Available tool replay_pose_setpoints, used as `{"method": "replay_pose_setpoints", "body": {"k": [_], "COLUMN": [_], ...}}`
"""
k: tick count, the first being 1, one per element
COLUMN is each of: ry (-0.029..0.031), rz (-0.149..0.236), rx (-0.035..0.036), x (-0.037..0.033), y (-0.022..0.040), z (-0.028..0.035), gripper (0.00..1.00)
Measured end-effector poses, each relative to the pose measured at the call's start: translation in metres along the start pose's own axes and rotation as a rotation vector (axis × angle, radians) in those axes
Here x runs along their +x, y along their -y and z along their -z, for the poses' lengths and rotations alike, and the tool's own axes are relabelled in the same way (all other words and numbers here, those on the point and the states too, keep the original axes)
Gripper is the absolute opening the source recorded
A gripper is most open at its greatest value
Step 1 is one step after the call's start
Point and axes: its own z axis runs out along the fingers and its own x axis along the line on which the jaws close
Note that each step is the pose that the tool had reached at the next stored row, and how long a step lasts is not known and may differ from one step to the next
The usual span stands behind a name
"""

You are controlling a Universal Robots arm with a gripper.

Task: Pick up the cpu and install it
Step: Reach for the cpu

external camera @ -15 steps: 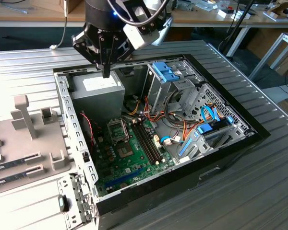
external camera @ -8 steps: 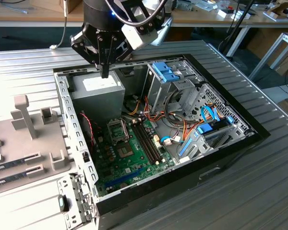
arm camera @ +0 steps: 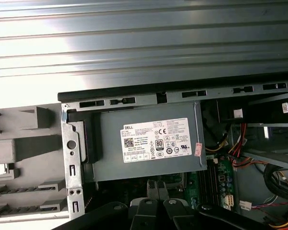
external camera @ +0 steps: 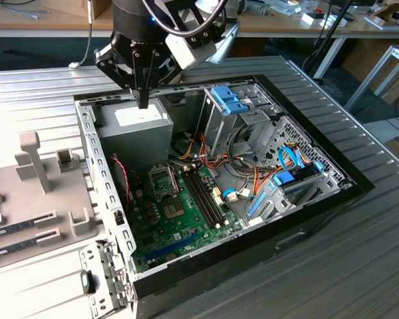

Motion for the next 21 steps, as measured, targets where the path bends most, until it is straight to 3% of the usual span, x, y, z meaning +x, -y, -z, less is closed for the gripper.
{"method": "replay_pose_setpoints", "body": {"k": [21], "ry": [0.0], "rz": [0.0], "rx": [0.0], "x": [0.0097], "y": [0.0008], "z": [0.0], "gripper": [0.1]}}
